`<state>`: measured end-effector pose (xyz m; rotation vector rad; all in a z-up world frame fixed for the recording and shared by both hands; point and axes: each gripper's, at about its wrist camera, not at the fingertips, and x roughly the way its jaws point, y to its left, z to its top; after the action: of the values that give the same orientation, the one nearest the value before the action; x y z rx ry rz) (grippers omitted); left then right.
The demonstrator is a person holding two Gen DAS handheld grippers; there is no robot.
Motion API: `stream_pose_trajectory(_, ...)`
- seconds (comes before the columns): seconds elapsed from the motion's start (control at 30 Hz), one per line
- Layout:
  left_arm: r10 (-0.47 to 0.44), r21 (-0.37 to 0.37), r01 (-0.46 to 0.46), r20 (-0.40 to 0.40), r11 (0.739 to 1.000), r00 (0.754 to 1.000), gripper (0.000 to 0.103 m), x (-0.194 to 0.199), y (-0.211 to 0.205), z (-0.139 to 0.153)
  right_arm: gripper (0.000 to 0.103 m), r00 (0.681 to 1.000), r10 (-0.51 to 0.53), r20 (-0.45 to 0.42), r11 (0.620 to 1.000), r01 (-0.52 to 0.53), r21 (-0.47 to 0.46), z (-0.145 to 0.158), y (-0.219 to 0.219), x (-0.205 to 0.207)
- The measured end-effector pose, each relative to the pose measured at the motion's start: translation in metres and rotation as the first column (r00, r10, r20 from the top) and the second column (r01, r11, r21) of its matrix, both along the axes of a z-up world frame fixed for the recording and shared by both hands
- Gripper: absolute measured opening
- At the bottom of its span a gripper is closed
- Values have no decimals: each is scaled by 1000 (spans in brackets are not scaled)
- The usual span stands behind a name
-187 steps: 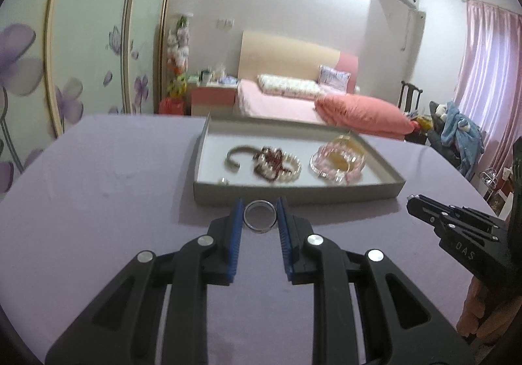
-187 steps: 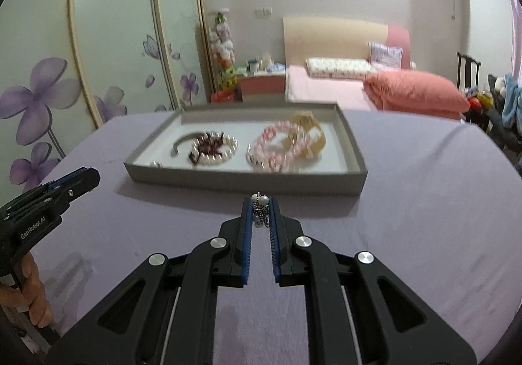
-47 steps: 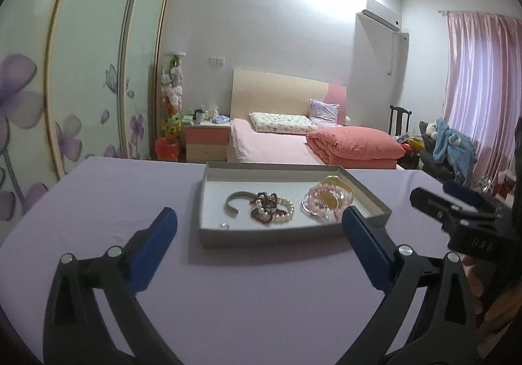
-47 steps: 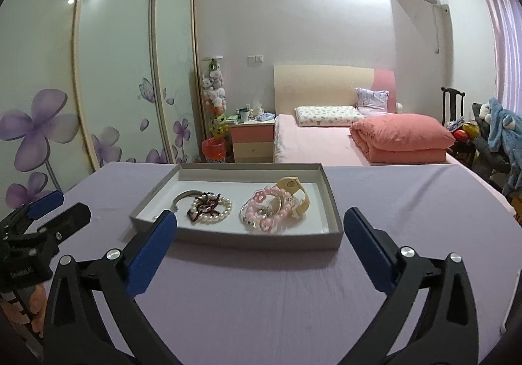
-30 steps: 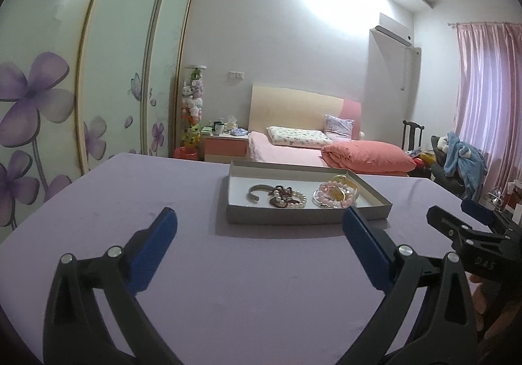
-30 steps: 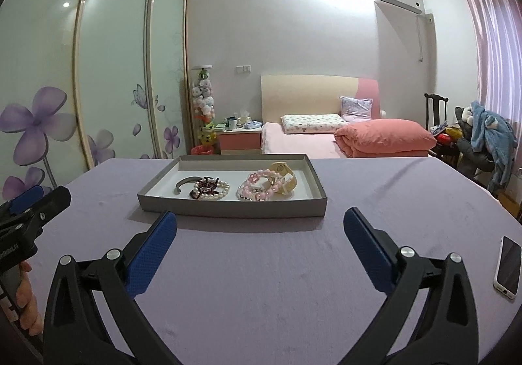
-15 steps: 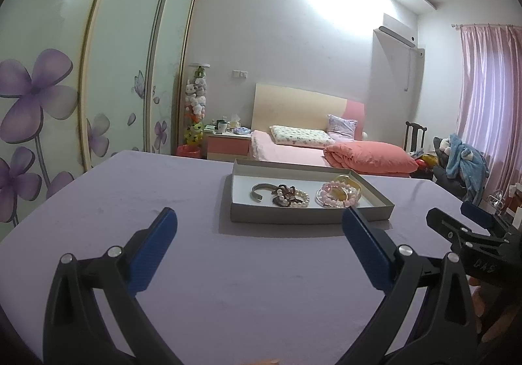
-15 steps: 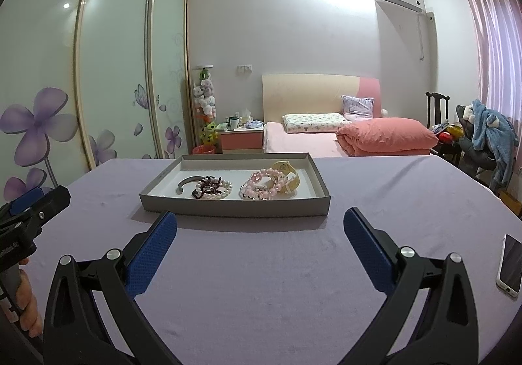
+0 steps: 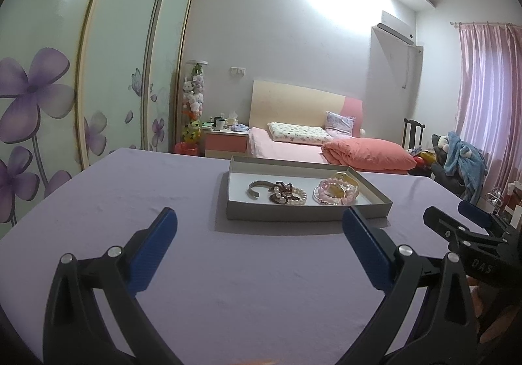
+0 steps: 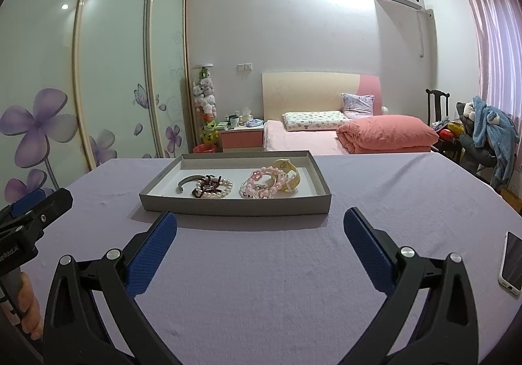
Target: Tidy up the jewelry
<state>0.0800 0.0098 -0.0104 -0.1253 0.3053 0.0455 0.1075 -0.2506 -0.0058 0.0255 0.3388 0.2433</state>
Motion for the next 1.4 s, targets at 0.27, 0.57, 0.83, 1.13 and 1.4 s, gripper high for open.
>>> stream_pose_trajectory(0.27, -1, -1, 1, -1, 1000, 1000, 99, 0, -1, 0, 101, 1000, 2, 3, 1000, -2, -1, 1, 0, 0)
stream_pose_trajectory(0.57, -6, -3, 6, -2, 1000, 1000, 99, 0, -3, 1, 101, 1000, 2, 2, 1000, -2, -1, 1, 1, 0)
stream_pose_trajectory(0.83, -4, 1, 4, -3, 1000, 1000, 99, 0, -3, 2, 101, 1000, 4, 1, 1000, -4, 0, 1, 2, 1)
stream_pose_trajectory(1.13, -8, 3, 8, -2, 1000, 1000, 99, 0, -4, 3, 101, 1000, 5, 0, 1000, -5, 0, 1, 2, 1)
stream_pose_trajectory(1.4, -17, 4, 17, -4, 1000, 1000, 99, -1, -6, 5, 101, 1000, 5, -2, 1000, -5, 0, 2, 2, 1)
